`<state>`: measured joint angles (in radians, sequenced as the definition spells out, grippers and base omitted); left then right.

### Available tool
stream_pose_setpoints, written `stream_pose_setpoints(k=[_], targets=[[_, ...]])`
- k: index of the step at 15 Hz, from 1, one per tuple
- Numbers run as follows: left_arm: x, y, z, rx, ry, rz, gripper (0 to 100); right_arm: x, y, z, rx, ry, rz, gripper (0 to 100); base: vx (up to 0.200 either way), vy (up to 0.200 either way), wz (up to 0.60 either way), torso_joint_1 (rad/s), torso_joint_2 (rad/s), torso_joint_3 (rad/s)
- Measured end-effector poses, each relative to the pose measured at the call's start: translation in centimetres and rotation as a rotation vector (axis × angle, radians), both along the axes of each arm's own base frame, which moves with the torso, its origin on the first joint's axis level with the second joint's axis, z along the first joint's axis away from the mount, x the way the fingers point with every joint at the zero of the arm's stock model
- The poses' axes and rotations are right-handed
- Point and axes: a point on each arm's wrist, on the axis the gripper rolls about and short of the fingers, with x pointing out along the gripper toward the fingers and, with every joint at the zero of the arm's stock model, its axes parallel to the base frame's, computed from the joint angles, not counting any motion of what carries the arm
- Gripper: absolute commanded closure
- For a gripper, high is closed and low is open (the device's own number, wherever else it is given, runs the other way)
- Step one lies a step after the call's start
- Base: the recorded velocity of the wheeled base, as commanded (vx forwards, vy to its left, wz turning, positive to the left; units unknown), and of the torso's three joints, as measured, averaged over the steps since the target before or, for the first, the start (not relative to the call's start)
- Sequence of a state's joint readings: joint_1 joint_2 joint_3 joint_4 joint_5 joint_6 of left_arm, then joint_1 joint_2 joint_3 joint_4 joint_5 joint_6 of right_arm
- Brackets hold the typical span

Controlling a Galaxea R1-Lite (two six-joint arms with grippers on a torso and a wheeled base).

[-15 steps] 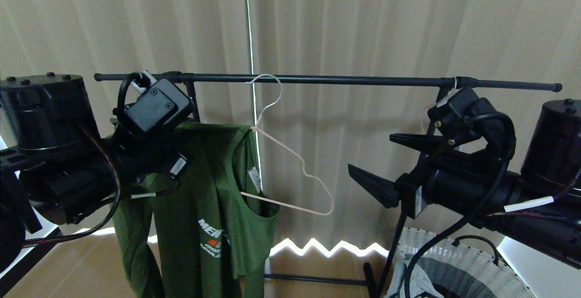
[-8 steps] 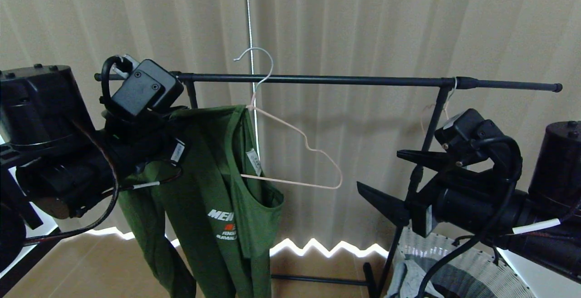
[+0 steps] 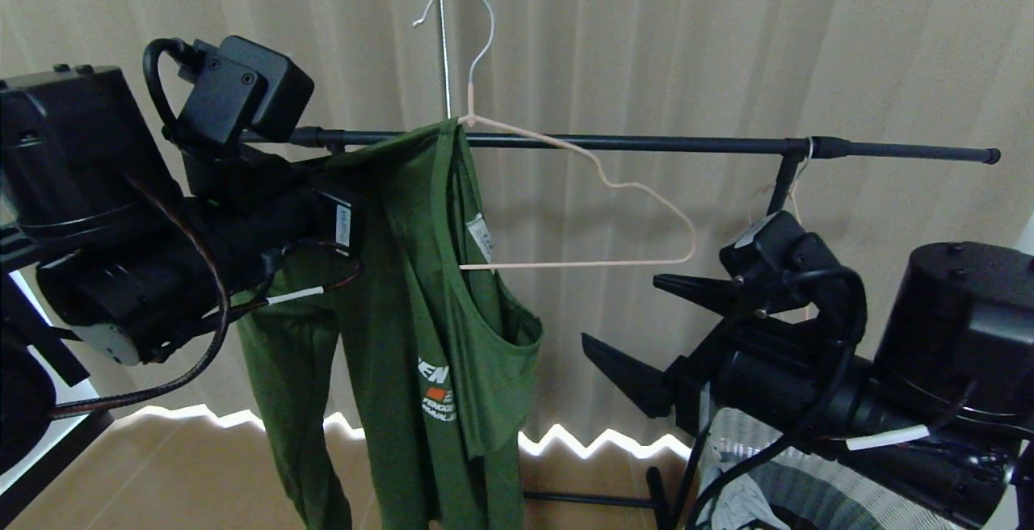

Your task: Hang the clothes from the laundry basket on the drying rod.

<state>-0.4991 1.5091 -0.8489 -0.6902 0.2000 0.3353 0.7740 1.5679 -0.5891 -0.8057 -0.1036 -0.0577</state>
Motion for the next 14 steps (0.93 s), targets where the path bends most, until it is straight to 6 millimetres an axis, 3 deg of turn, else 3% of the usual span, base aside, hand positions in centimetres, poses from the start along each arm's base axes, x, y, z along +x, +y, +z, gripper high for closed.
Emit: stream_pose_setpoints(k=[6,14], targets=[[-0.8,-1.6,0.4,-0.030,-0.006,-0.067,100,2.5,3.0,-1.6,0.013,-0.022,0.004,0,0.000,0.000,0.00,0.000,0.00,0.000],[-1.4,-1.7,0.8,-0.039,-0.018,-0.069,100,4.2,4.5,-2.9,-0.010,-0.005,-0.026,0,0.000,0.000,0.00,0.000,0.00,0.000]])
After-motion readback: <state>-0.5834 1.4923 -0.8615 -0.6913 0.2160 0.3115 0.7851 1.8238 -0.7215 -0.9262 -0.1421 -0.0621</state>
